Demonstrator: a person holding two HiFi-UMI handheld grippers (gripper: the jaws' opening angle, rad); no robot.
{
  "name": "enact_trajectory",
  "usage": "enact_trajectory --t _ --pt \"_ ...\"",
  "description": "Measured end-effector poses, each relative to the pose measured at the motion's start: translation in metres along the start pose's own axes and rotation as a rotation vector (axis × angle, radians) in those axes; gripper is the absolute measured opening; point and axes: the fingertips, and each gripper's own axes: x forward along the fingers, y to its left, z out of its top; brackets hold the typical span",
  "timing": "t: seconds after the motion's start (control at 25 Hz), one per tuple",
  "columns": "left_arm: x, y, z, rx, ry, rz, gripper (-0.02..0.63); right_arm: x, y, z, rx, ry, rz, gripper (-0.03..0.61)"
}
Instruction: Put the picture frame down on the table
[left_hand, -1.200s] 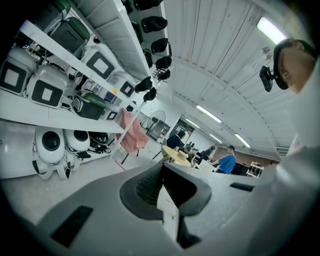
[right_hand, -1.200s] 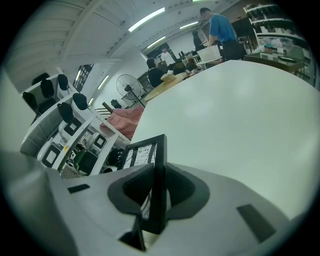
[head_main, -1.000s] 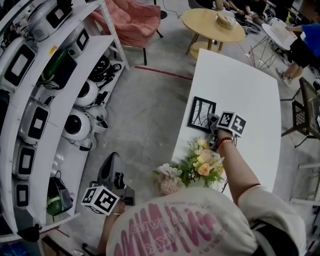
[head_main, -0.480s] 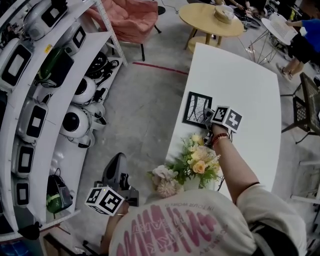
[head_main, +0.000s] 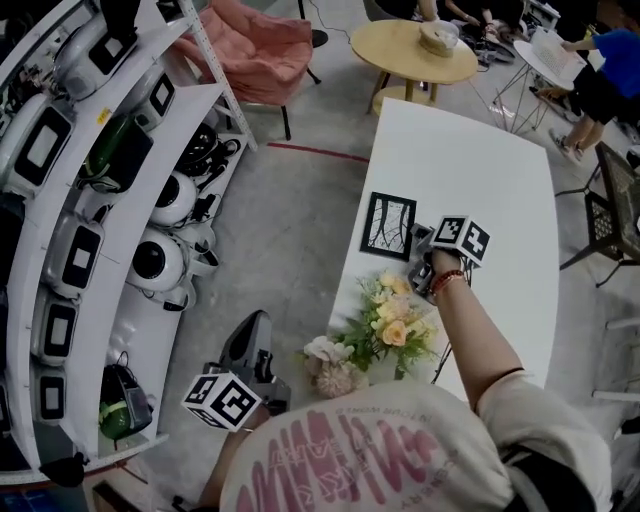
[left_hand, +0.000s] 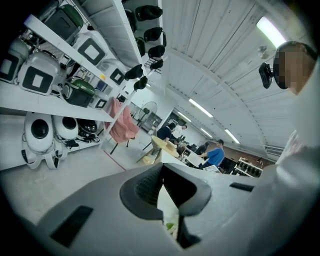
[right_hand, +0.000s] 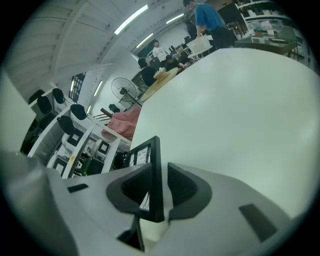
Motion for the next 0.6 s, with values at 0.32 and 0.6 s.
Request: enact_trajectory --t 0.32,0.6 --pt "-0.002 -0.026 0.023 0.100 -0.024 -0.121 0.003 -0.074 0.016 0.004 0.150 -0.096 0.124 0.067" --pt "-0.022 -0.063 0.032 0.197 -0.004 -0.266 0.003 -0.171 0.074 -0.016 0.199 -0.202 0.355 0.042"
